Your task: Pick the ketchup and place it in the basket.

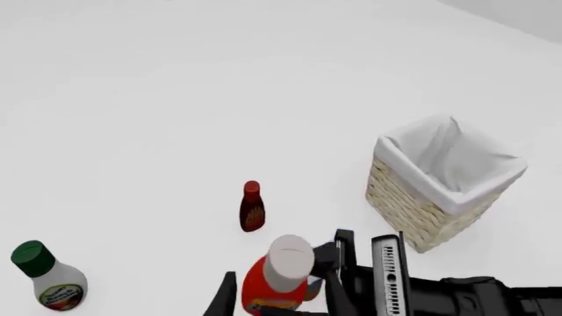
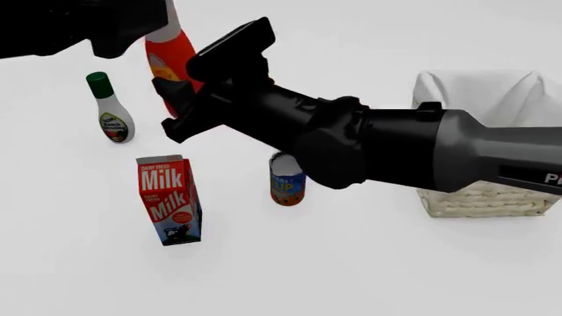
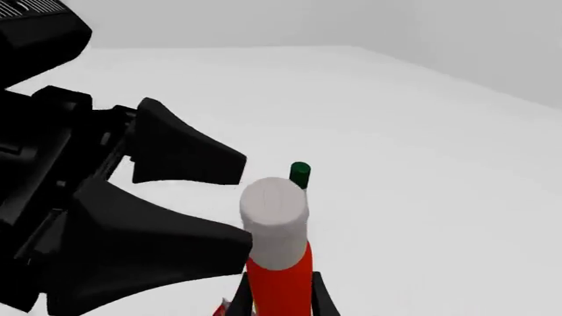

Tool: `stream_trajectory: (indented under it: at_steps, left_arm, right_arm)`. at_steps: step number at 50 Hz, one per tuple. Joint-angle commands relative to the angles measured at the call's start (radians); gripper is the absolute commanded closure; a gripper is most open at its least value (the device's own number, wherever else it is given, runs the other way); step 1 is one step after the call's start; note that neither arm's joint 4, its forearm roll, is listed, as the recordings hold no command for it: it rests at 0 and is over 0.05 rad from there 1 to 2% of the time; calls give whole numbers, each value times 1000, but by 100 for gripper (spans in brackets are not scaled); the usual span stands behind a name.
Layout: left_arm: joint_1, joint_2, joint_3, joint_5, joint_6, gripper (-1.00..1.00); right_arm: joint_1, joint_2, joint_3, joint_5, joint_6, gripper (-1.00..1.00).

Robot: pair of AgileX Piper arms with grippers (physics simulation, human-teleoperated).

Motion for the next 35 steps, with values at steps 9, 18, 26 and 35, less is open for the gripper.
stream_trajectory:
  at_steps: [9,18,26,35]
  left_arm:
    - [-81,-60,-27,56,-51,-100]
    - [-19,-94,-32,68,-49,-100]
    - [61,-140,16,36,-65,-100]
    - [160,-177,96,-38,-110,-100]
  right_arm:
    - [-44,-34,0,19,8,100]
    - [-83,-79,25,21,25,100]
    - [-137,-123,48,35,37,100]
    - [-222,-189,62,56,66,100]
